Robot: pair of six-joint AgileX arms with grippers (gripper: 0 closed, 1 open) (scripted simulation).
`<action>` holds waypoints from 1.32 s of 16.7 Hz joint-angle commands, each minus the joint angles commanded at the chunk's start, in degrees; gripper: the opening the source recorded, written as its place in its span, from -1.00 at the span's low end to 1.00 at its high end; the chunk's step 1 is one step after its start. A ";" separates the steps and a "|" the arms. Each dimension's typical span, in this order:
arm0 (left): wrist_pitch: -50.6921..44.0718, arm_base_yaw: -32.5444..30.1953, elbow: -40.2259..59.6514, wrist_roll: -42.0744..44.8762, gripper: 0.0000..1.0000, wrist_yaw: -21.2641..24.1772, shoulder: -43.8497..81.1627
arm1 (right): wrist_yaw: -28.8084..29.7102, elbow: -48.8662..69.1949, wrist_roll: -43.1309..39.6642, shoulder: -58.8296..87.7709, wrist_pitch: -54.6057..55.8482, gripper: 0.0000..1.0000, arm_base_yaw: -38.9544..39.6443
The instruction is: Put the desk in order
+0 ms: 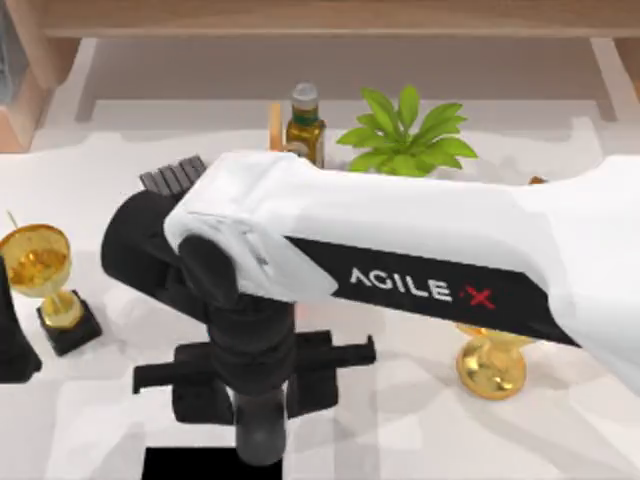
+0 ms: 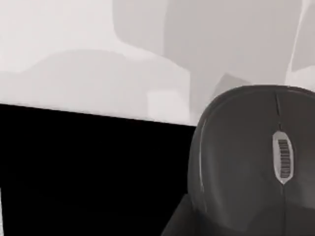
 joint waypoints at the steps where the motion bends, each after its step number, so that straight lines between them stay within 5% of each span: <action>1: 0.00 0.00 0.00 0.00 1.00 0.00 0.00 | 1.29 0.12 4.30 0.34 0.72 -1.00 2.90; 7: 0.00 0.00 0.00 0.00 1.00 0.00 0.00 | 6.50 0.11 17.98 2.84 4.04 -1.00 12.38; 22: 0.00 0.00 0.00 0.00 1.00 0.00 0.00 | 6.55 0.94 17.94 0.82 4.81 -1.00 12.13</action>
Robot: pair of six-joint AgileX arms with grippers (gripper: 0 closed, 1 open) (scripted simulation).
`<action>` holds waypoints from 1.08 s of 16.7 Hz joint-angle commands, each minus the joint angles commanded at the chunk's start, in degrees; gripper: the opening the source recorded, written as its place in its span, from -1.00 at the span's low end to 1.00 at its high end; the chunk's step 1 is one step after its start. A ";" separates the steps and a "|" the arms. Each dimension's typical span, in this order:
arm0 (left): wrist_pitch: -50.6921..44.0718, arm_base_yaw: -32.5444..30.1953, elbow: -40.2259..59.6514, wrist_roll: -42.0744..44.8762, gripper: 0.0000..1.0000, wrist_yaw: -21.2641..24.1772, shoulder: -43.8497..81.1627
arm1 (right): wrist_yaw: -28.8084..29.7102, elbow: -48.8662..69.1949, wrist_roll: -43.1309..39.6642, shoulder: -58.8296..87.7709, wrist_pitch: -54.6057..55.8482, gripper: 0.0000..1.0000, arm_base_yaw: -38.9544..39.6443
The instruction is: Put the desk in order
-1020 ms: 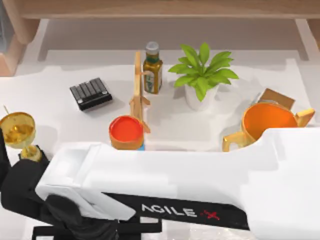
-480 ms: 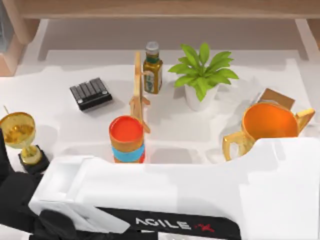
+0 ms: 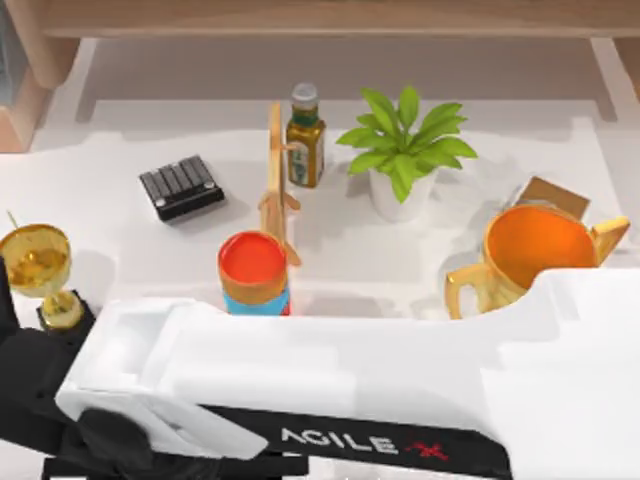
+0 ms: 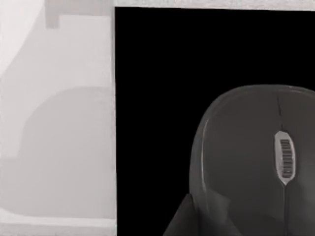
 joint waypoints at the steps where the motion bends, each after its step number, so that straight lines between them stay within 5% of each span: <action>1: 0.00 0.00 0.00 0.00 1.00 0.00 0.00 | 0.03 0.15 -0.02 -0.28 0.13 -1.00 -0.01; 18: 0.00 0.00 0.00 0.00 1.00 0.00 0.00 | 0.14 -0.53 0.03 0.83 1.31 -1.00 0.18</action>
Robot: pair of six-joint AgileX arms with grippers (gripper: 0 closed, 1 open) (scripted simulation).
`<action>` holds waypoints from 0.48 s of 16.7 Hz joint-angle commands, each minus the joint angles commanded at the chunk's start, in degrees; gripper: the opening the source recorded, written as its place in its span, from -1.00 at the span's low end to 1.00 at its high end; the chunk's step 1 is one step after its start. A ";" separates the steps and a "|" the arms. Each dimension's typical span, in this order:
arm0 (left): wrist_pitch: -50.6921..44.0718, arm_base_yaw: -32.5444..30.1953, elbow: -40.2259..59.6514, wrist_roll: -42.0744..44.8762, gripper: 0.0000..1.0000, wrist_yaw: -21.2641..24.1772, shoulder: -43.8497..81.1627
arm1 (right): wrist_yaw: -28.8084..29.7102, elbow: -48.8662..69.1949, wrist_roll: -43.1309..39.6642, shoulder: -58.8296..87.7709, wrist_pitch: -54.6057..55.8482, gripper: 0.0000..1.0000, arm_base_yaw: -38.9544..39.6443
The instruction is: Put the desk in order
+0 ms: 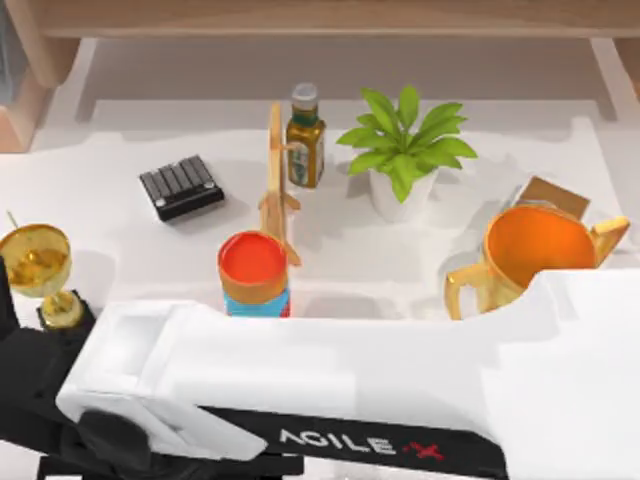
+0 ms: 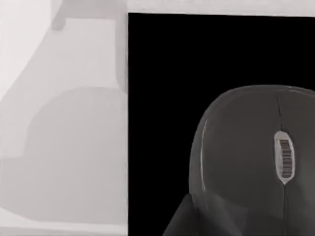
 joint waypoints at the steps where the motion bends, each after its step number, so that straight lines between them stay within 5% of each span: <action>1: 0.00 0.00 0.00 0.00 1.00 0.00 0.00 | -0.04 -0.53 0.01 0.65 -0.05 -1.00 0.01; 7: 0.00 0.00 0.00 0.00 1.00 0.00 0.00 | -0.15 -1.57 0.02 1.83 -0.16 -1.00 0.03; 8: 0.00 0.00 0.00 0.00 1.00 0.00 0.00 | -0.15 -1.57 0.02 1.83 -0.16 -0.85 0.03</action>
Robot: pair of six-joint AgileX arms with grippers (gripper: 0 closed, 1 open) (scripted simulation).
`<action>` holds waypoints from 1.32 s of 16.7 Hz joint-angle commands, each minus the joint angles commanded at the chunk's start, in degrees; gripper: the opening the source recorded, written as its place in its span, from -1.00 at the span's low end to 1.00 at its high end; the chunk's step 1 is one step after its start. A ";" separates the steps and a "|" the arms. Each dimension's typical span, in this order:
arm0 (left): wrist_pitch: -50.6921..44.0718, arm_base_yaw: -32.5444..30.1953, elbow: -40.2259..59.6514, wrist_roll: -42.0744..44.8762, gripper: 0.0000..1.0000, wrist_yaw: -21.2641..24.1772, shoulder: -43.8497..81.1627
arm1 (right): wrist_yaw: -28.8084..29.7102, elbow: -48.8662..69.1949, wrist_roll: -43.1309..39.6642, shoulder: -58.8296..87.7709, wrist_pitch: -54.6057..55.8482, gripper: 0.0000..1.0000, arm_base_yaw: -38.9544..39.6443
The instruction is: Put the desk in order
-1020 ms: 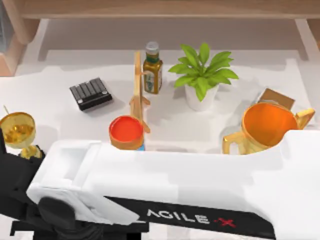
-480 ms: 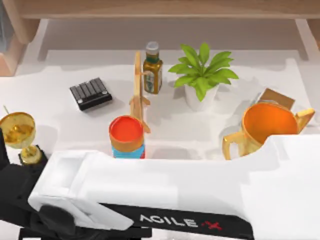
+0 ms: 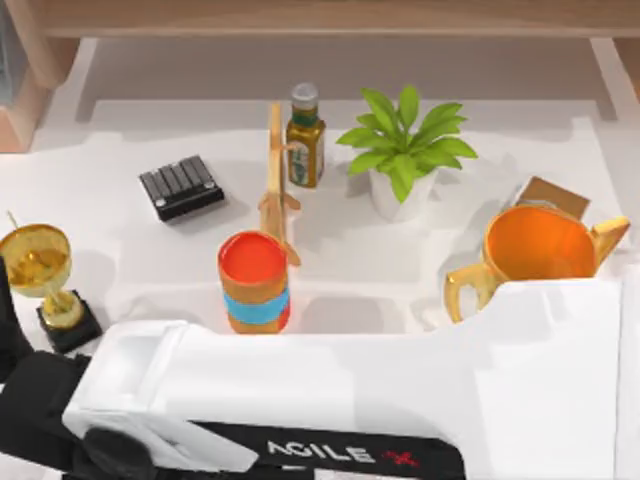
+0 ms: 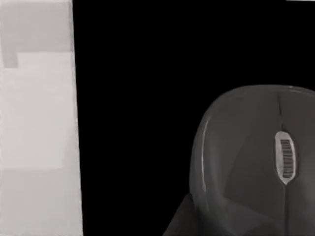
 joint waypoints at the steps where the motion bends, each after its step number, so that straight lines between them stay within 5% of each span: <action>1: 0.00 0.00 0.00 0.00 1.00 0.00 0.00 | 0.00 0.00 0.00 0.00 0.00 -0.70 0.00; 12: 0.00 0.00 0.00 0.00 1.00 0.00 0.00 | 0.00 0.00 0.00 0.00 0.00 0.96 0.00; 22: 0.00 0.00 0.00 0.00 1.00 0.00 0.00 | 0.00 0.01 0.00 -0.03 0.00 1.00 -0.05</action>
